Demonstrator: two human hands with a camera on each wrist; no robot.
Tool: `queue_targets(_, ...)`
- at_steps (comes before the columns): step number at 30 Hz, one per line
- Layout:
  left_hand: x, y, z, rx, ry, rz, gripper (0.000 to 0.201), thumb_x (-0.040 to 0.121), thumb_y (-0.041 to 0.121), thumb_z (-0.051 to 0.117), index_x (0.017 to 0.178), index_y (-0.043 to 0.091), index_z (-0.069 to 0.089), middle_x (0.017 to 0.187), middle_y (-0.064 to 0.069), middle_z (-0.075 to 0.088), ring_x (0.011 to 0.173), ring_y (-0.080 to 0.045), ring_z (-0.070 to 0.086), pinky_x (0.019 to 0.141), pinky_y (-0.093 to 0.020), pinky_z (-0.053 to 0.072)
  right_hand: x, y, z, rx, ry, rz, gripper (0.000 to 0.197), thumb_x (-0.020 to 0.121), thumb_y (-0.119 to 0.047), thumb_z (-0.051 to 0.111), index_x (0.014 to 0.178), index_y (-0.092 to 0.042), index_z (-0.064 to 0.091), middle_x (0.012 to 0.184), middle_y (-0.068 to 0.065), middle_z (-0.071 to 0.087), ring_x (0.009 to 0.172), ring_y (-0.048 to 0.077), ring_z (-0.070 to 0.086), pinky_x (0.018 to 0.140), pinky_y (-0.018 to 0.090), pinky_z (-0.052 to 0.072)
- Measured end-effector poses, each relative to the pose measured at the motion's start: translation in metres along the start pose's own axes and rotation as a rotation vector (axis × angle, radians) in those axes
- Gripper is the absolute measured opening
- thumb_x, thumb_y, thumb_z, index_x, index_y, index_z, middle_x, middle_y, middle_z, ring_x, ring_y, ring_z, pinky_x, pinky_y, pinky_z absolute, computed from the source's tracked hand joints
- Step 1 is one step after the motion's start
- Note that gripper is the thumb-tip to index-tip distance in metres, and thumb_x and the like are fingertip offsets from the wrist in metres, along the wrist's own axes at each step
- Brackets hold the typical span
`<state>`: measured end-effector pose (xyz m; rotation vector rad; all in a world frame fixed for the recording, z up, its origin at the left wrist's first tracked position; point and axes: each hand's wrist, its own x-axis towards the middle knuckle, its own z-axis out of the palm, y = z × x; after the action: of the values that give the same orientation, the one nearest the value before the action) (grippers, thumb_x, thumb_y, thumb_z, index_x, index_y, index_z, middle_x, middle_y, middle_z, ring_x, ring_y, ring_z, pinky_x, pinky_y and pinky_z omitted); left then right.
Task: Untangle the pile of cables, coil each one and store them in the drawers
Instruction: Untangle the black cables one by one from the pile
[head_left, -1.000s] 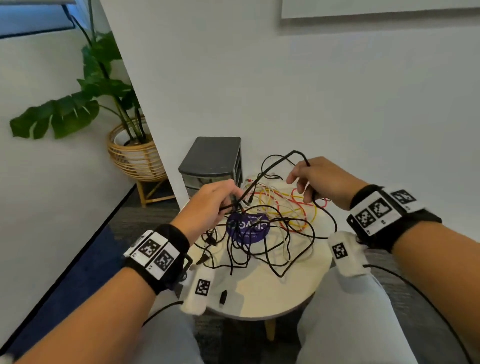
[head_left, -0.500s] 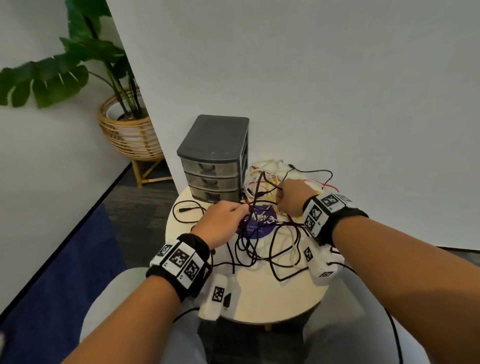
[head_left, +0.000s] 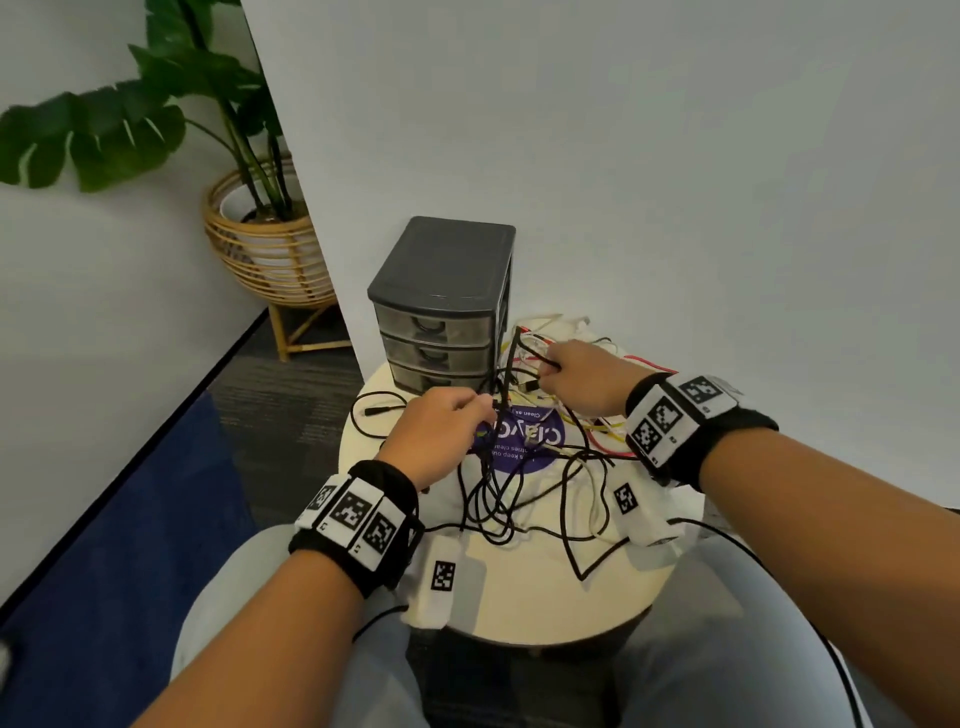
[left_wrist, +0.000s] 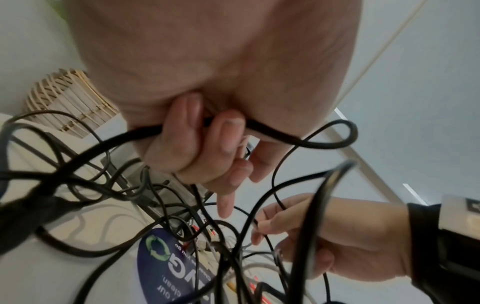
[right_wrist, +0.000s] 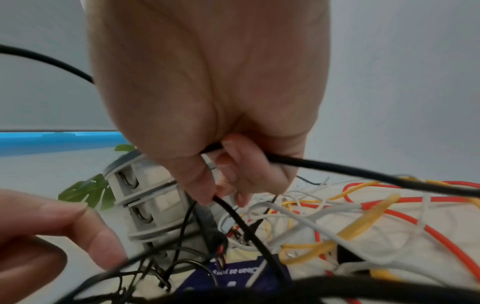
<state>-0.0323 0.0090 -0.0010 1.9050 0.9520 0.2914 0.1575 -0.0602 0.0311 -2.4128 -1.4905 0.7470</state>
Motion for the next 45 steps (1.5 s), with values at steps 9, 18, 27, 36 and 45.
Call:
queue_targets(9,-0.010,0.028,-0.016,-0.099,0.126,0.089,0.020,0.106,0.032,0.049,0.119,0.027,0.064,0.089,0.006,0.065,0.075,-0.011,0.062,0.068,-0.032,0.052,-0.032,-0.019,-0.052,0.401,0.111,-0.182,0.017,0.099,-0.009,0.055,0.105,0.005,0.063,0.076,0.006,0.064,0.043,-0.002,0.047,0.043,0.010,0.035)
queue_targets(18,-0.013,0.056,-0.029,-0.127,0.102,0.145,0.041,0.105,0.032,0.053,0.143,0.041,0.041,0.085,-0.005,0.065,0.062,-0.012,0.059,0.051,-0.024,0.047,-0.048,-0.031,-0.070,0.643,0.146,-0.223,0.015,0.098,-0.012,0.062,0.097,0.002,0.068,0.071,0.009,0.060,0.044,0.010,0.035,0.040,0.021,0.026)
queue_targets(27,-0.004,0.061,-0.025,0.206,-0.039,0.182,0.020,0.102,0.034,0.059,0.095,0.015,0.066,0.075,0.000,0.063,0.058,-0.014,0.057,0.058,-0.032,0.049,-0.046,-0.019,-0.023,0.606,0.035,-0.262,0.011,0.090,-0.005,0.068,0.098,-0.010,0.074,0.084,0.006,0.070,0.057,0.001,0.053,0.055,0.020,0.040)
queue_targets(36,-0.007,0.051,-0.038,-0.148,-0.075,-0.060,0.027,0.106,0.023,0.049,0.081,0.014,0.055,0.073,-0.006,0.065,0.062,-0.022,0.066,0.054,-0.029,0.047,-0.003,0.028,-0.034,0.871,0.309,0.109,0.022,0.091,-0.002,0.056,0.099,-0.015,0.071,0.109,0.008,0.065,0.089,0.020,0.059,0.070,0.030,0.050)
queue_targets(45,0.002,0.049,-0.034,-0.012,-0.101,-0.040,0.022,0.105,0.026,0.050,0.091,0.012,0.061,0.073,-0.006,0.066,0.057,-0.020,0.058,0.049,-0.028,0.041,0.036,0.052,-0.006,0.928,0.189,0.366,0.003,0.091,-0.009,0.069,0.093,-0.009,0.068,0.107,0.010,0.064,0.097,0.020,0.057,0.068,0.031,0.046)
